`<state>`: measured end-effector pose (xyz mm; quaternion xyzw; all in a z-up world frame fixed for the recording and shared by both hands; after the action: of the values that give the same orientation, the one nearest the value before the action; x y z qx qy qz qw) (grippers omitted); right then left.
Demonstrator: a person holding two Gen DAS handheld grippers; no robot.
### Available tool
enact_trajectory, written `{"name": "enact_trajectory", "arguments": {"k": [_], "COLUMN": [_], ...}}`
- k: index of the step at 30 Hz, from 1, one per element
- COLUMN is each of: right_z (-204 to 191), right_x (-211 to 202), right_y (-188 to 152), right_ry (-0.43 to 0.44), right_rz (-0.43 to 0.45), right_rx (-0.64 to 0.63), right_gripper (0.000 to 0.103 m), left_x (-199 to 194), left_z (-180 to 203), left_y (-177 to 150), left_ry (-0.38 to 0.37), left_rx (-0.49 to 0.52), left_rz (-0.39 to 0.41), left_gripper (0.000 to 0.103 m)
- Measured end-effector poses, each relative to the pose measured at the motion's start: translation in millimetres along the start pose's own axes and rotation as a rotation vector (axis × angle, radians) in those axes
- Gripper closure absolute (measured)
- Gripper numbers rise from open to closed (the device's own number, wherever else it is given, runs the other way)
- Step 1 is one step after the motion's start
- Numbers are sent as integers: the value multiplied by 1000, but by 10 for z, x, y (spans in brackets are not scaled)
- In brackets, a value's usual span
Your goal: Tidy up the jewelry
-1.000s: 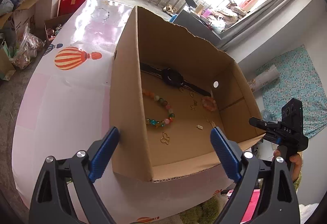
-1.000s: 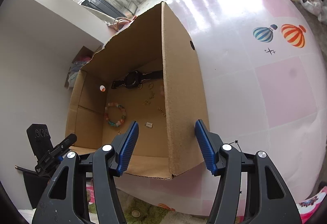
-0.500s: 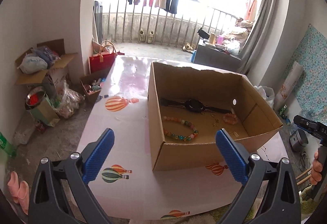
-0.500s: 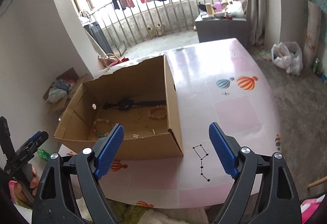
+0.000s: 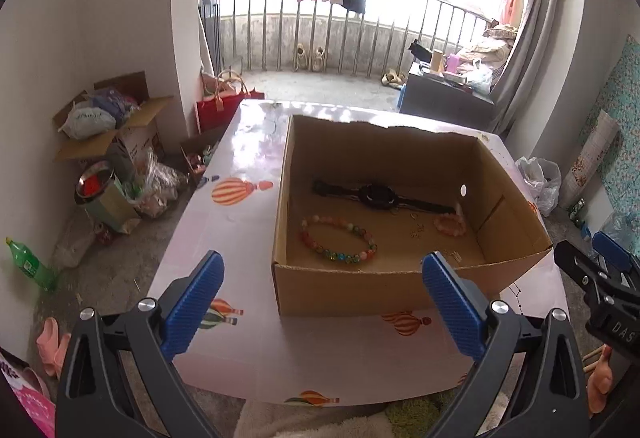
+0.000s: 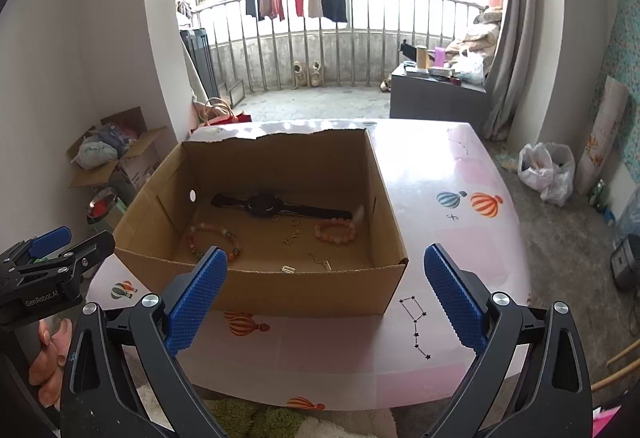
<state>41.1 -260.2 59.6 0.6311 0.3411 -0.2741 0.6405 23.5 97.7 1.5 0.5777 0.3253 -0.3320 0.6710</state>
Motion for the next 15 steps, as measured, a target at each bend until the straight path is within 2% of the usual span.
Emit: {"name": "enact_trajectory", "arguments": {"k": [3, 7, 15], "right_z": [19, 0, -92], "right_x": [109, 248, 363], "right_y": [-66, -151, -271], "right_ry": [-41, -22, -27], "right_rz": [-48, -105, -161], "right_rx": [22, 47, 23], "right_gripper": [8, 8, 8], "left_x": [129, 215, 412], "left_z": [7, 98, 111], "left_y": [-92, -193, -263], "left_ry": [22, 77, 94], "left_rx": [-15, 19, 15], "left_rz": [-61, -100, -182], "left_gripper": [6, 6, 6]}}
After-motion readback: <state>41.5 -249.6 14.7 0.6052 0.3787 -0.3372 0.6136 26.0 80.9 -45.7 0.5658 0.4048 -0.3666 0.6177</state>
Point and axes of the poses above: each gripper's, at about its wrist camera, not at the fingertips, and x roughly the way its jaws point, z to its right, y to its top, the point moved 8 cm from there along x, roughly the way its jaws point, and after that the axes turned 12 degrees about -z, right-handed, at the moved point
